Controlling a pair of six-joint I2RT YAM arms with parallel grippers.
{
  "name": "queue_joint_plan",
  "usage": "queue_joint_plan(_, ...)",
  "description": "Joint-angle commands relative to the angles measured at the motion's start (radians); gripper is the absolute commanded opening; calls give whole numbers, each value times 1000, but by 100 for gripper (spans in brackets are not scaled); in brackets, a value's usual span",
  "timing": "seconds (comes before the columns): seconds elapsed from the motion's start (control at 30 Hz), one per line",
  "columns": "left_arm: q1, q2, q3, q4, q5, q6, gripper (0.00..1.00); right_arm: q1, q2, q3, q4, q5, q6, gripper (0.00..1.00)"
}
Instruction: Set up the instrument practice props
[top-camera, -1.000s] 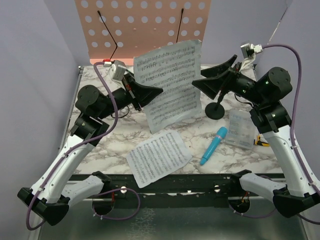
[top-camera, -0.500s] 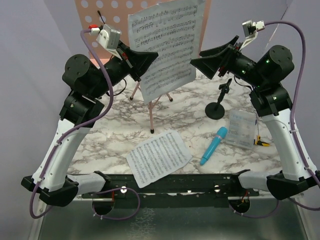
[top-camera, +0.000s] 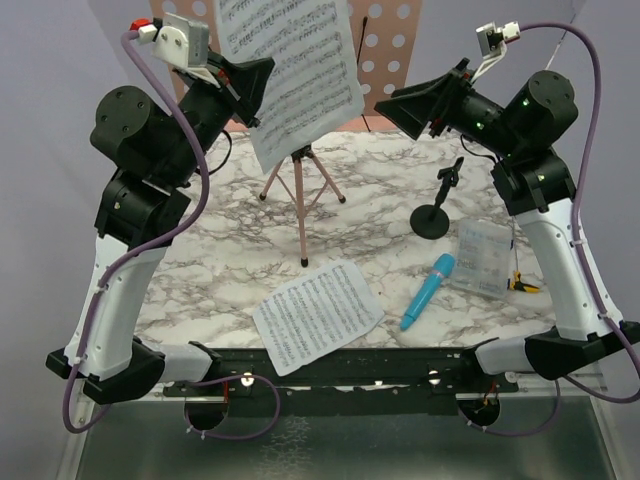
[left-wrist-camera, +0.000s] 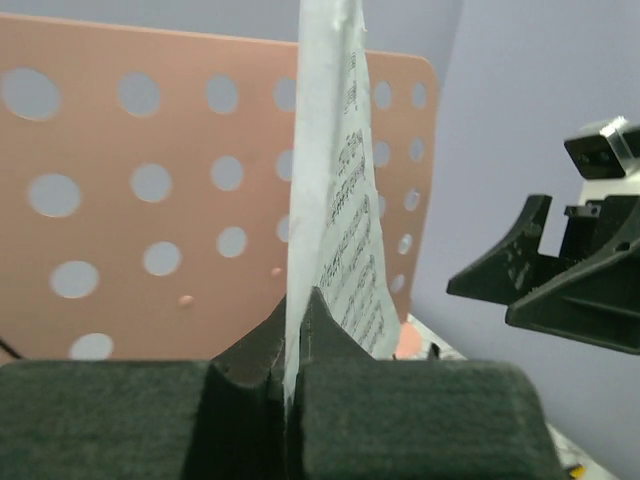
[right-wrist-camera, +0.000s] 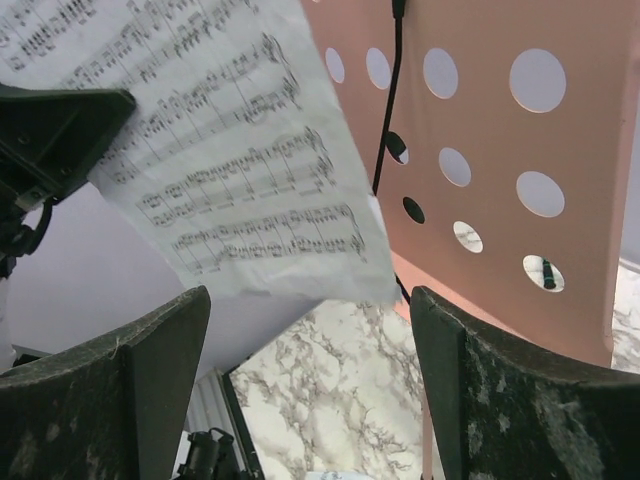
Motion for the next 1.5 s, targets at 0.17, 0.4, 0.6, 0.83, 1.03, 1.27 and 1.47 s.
queue_joint_plan(0.17,5,-20,48,-85,-228,129,0,-3,49,32,30,-78,77,79)
queue_joint_plan(0.4,5,0,50,-82,-256,146,0,1,97,75,61,-97,111,70)
queue_joint_plan(0.6,5,11,52,-54,-235,141,0,12,136,102,71,-76,122,64)
queue_joint_plan(0.83,5,14,26,-4,-200,149,0,31,187,135,71,-52,132,55)
queue_joint_plan(1.03,5,10,1,29,-177,149,0,50,218,168,66,-32,138,47)
queue_joint_plan(1.27,5,-3,-32,71,-160,149,0,72,233,179,77,6,136,38)
queue_joint_plan(1.47,5,-6,-40,87,-148,149,0,81,244,186,72,47,128,33)
